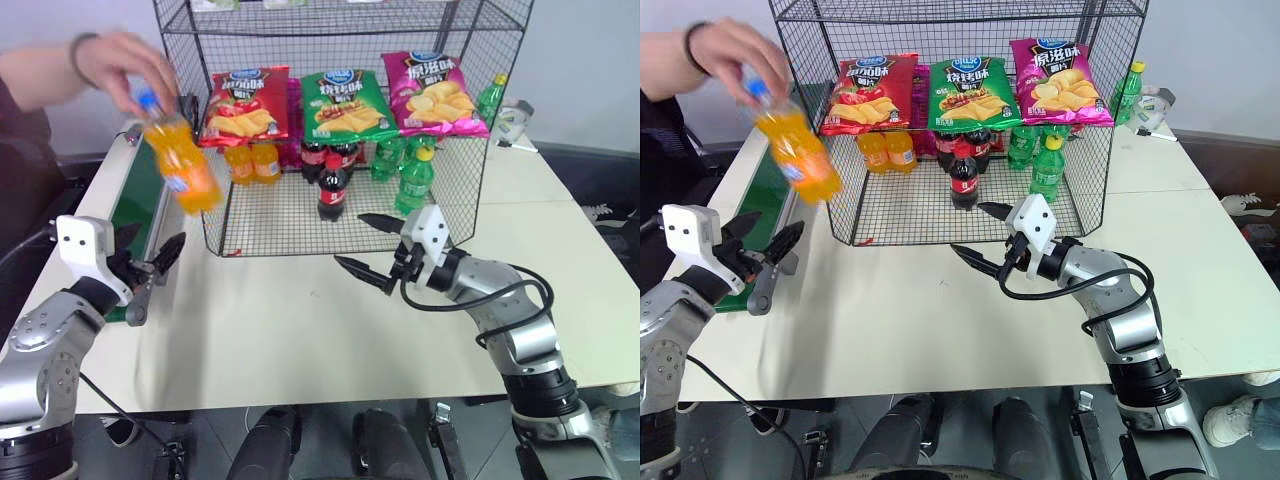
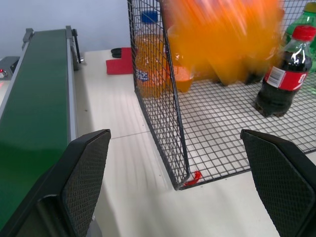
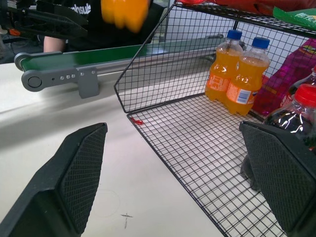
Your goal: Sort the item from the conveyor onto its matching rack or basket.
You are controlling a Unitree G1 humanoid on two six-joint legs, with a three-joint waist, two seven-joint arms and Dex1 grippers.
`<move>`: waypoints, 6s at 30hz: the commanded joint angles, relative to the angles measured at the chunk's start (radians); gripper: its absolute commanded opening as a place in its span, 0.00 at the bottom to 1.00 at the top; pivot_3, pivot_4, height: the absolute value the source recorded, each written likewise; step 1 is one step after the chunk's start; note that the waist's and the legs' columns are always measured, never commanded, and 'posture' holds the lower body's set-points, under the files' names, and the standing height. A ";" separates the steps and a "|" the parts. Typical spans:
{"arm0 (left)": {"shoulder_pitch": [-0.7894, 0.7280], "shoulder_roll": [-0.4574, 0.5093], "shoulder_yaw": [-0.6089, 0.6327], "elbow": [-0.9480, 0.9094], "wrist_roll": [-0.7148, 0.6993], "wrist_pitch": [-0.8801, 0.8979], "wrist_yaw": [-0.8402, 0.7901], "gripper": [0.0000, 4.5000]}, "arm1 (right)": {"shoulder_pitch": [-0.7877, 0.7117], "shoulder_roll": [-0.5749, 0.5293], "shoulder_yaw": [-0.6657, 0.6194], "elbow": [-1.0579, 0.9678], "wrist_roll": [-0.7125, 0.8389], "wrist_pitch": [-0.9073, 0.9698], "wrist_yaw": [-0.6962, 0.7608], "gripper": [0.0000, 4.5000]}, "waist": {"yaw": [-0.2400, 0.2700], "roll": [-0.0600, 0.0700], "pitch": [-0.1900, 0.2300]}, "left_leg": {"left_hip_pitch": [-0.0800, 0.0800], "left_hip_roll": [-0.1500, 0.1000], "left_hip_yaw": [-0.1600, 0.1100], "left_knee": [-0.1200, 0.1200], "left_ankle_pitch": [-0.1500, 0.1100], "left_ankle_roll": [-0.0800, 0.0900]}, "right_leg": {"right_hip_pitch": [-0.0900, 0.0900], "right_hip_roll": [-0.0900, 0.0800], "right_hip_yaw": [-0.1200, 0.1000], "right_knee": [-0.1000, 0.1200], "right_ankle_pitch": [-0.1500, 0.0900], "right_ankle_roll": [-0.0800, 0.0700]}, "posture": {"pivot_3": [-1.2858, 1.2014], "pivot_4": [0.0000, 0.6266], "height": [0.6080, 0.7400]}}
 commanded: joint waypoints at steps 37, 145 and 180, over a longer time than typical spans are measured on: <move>-0.065 -0.065 0.100 0.135 0.150 -0.114 0.231 0.98 | -0.026 0.015 0.012 -0.014 0.003 -0.031 -0.002 1.00 | 0.000 0.000 0.000 | 0.000 0.000 0.000 0.000 0.000 0.000 | 0.000 0.000 0.000 0.000 0.002 0.003 | 0.52 0.24 1.00; -0.269 0.024 -0.121 -0.069 -0.002 -0.001 0.074 0.54 | -0.064 0.042 0.021 0.021 -0.003 -0.045 0.003 1.00 | 0.000 -0.001 0.000 | 0.000 0.000 0.000 0.002 0.000 0.000 | 0.004 0.000 -0.001 0.001 0.002 0.003 | 0.52 0.24 1.00; -0.787 -0.401 -0.312 1.176 0.409 -0.749 0.236 0.98 | -0.017 0.025 0.016 -0.037 -0.008 -0.037 -0.049 1.00 | -0.002 -0.002 0.000 | -0.001 -0.002 0.001 0.004 0.001 0.000 | 0.004 0.002 -0.002 0.003 0.002 0.004 | 0.52 0.24 1.00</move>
